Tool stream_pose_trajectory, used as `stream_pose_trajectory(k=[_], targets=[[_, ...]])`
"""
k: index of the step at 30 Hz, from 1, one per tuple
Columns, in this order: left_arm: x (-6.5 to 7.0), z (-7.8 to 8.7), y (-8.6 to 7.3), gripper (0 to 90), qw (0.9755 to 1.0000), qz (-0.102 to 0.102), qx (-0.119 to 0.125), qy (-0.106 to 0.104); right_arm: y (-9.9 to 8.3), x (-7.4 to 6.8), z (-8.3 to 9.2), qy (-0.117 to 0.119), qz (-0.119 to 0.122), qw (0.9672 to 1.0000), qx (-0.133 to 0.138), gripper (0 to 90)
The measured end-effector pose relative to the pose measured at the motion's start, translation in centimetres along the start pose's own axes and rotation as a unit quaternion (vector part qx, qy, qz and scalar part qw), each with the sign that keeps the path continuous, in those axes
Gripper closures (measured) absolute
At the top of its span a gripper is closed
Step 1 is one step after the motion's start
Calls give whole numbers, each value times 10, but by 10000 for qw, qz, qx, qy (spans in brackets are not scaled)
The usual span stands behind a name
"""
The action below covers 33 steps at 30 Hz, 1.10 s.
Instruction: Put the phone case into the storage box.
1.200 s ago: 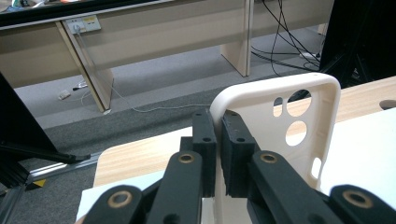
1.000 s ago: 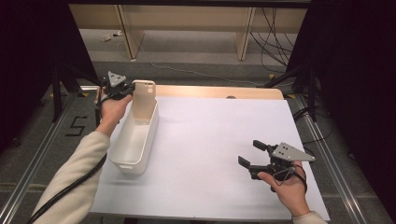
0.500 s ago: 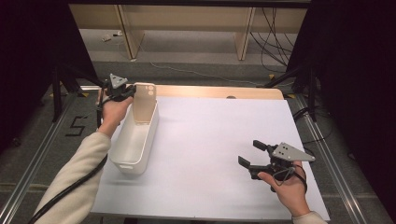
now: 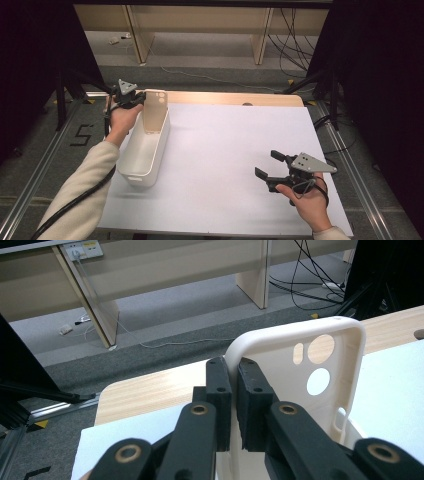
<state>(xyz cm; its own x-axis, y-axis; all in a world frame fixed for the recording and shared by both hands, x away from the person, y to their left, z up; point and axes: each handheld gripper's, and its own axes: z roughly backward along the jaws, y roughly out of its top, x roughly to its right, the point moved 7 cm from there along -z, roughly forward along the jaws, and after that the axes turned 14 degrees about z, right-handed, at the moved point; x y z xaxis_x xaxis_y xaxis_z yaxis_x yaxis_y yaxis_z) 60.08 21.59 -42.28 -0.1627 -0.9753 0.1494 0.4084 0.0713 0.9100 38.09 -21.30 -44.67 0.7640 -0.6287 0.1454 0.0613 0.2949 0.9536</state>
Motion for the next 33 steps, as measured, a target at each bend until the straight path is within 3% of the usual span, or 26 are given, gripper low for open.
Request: stream_pose_trajectory(k=[11,33], targets=[[-1,-3,0,844,10000,-3,-3,11,-1,0,0,1,15,10000,-44,164],[-2,-9,-2,806,9997,-241,-36,76,-1,0,0,-4,16,10000,-58,164]])
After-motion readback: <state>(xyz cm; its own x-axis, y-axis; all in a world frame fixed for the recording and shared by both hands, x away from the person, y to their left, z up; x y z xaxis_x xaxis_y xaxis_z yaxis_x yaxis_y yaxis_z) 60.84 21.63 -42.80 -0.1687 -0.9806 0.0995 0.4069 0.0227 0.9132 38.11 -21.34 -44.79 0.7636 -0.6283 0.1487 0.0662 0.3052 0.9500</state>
